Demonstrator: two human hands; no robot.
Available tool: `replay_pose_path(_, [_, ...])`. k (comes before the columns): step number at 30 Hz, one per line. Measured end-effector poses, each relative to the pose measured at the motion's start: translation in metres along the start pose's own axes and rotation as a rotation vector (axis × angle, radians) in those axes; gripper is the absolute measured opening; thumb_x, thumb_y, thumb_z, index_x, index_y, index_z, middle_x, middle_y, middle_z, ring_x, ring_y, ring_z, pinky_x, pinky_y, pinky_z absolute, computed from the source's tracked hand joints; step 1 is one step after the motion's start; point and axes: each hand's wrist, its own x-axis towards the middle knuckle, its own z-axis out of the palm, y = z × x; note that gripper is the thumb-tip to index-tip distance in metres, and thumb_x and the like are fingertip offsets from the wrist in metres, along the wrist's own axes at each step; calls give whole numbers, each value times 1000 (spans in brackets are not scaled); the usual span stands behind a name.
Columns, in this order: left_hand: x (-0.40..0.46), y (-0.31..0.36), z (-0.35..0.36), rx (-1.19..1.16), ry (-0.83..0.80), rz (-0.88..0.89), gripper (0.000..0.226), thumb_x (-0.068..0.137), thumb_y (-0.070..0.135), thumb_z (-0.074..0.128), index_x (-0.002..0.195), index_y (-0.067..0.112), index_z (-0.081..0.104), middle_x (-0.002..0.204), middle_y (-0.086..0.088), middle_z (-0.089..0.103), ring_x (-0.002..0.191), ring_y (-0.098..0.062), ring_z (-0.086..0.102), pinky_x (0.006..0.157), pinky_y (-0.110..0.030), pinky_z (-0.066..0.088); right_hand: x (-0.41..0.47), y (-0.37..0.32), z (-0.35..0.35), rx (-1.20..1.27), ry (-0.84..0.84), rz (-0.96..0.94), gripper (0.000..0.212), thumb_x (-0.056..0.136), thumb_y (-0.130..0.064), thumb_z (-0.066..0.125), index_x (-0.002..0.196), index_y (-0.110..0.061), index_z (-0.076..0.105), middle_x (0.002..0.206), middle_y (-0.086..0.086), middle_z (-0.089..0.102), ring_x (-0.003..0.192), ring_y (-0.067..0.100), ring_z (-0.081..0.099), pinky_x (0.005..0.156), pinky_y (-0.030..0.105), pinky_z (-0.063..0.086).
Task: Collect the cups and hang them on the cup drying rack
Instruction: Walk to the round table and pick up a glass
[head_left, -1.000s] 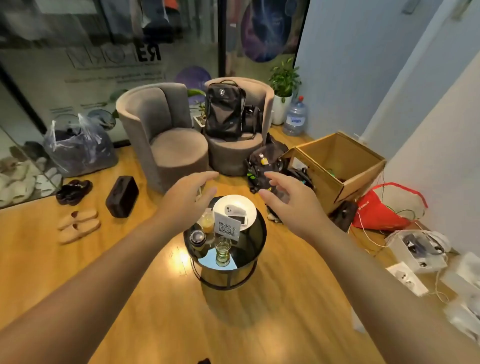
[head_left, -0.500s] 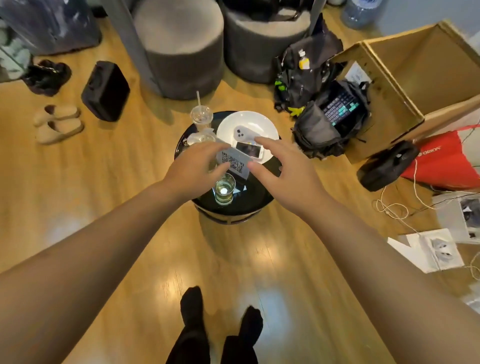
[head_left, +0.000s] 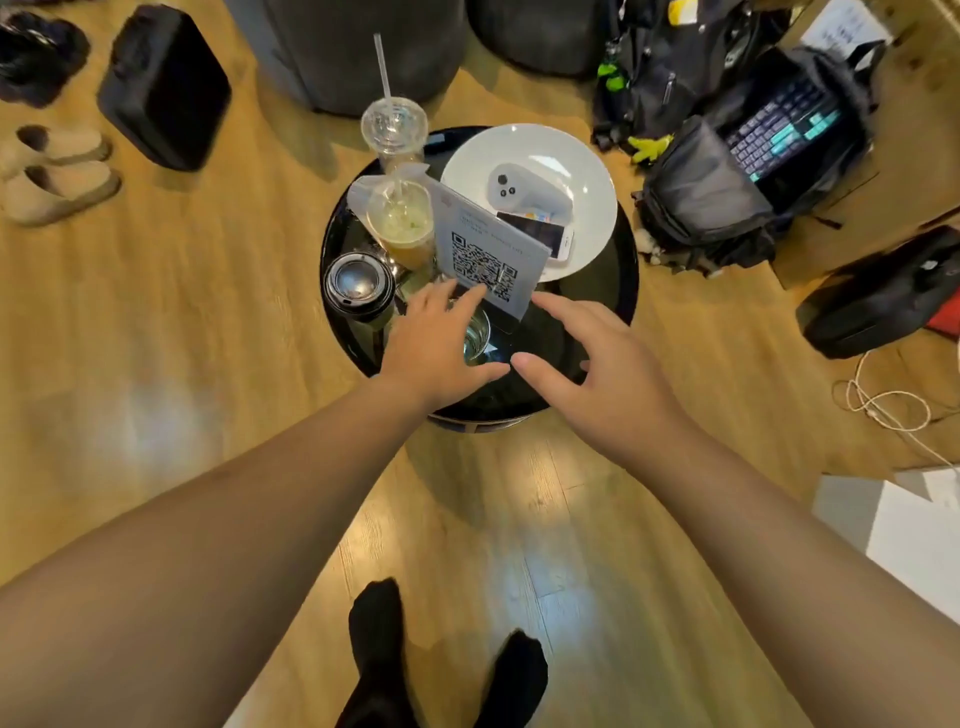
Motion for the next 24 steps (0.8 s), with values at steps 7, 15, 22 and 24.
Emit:
replay_pose_path(7, [22,-20,27,-53,-55,-65,102,74,67,76,156,39,20,166,-9,17,153,-35,9,112,-59,34,11,8,18,13,1,25,64,95,-47,68,154,-36,46,147,-11,53,132,10,49,98,36,54])
replay_pose_path(15, [25,-19,30,-104,-27,-49,85,70,49,81,141,43,34,143,-6,43,123,-33,52,87,-49,58,21,8,18,48,17,13,63,93,-47,70,151,-39,48,142,-17,54,131,8,50,103,42,52])
replay_pose_path(22, [14,2,-41,-158,21,-6,85,66,53,83,139,43,38,136,-3,48,117,-28,58,89,-43,57,21,-8,-8,46,15,-27,71,89,-50,75,153,-40,45,146,-14,52,133,10,49,104,45,53])
replay_pose_path(24, [5,19,-82,-180,53,2,83,66,52,82,137,44,40,132,-1,50,113,-26,59,85,-39,57,19,-24,-26,34,1,-62,77,86,-51,79,153,-42,43,147,-13,52,134,9,48,105,42,52])
